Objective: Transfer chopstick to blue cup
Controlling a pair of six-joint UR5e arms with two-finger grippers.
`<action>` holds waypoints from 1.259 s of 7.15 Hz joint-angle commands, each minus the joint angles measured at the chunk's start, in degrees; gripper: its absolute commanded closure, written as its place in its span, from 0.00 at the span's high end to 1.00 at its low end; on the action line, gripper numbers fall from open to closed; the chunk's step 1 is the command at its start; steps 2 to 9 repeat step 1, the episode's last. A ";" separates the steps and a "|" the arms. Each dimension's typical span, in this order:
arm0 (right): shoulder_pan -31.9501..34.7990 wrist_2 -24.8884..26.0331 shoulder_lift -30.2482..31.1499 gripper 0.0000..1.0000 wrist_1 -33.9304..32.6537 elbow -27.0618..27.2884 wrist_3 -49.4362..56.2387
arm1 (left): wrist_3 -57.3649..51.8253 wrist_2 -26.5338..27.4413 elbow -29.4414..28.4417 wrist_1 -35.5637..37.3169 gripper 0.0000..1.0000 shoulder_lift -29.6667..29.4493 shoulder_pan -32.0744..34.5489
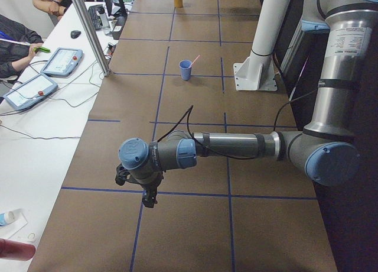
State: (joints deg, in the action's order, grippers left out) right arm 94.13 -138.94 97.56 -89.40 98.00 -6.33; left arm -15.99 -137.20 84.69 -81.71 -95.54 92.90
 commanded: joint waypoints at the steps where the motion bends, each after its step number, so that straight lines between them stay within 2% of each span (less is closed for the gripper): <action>1: 0.00 -0.10 0.00 1.00 0.01 0.09 0.00 | -0.01 -0.09 0.04 -0.03 1.00 0.00 0.00; 9: 0.00 -0.10 0.00 1.00 0.01 0.09 0.00 | -0.01 -0.09 0.04 -0.03 1.00 0.00 0.00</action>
